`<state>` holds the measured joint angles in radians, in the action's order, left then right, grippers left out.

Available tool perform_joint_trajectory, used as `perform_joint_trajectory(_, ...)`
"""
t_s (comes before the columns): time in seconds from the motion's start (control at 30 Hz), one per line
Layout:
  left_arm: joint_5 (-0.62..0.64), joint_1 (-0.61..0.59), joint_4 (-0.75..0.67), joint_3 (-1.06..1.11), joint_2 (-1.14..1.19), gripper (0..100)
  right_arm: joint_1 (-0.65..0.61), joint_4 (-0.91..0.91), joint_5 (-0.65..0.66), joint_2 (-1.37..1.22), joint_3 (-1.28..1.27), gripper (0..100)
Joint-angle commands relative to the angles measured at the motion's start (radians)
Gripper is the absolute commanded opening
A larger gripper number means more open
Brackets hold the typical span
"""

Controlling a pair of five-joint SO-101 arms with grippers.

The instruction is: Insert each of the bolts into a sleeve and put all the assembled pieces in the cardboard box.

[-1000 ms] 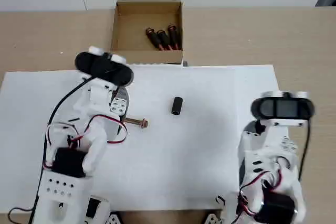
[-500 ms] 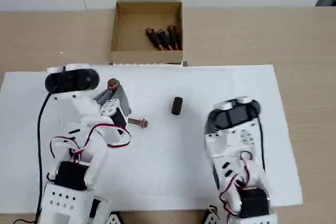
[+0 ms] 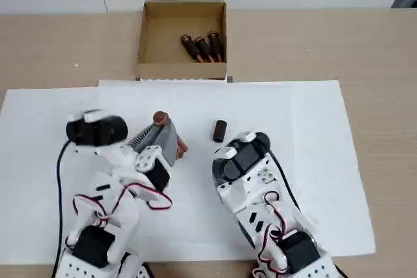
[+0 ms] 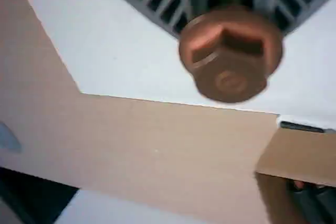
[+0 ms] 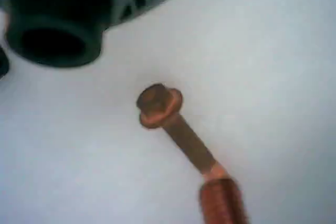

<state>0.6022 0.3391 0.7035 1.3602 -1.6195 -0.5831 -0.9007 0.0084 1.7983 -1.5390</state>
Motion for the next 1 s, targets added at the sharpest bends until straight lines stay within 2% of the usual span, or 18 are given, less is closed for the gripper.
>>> perform_joint_trajectory(0.0,0.006,0.005,-0.029,0.012,-0.103,1,-0.033,0.027,0.026,0.015,-0.009,0.4)
perform_joint_trajectory(0.17,0.008,0.043,0.011,0.025,-0.203,1,-0.061,0.09,0.135,0.016,-0.048,0.4)
perform_joint_trajectory(0.37,0.048,0.097,0.032,0.025,-0.201,1,-0.062,0.205,0.222,0.016,-0.075,0.4)
perform_joint_trajectory(0.7,0.049,0.094,0.029,0.027,-0.201,1,-0.171,0.223,0.233,0.016,-0.035,0.4)
perform_joint_trajectory(0.97,0.046,0.094,0.034,0.027,-0.201,1,-0.168,0.223,0.235,0.015,-0.003,0.4)
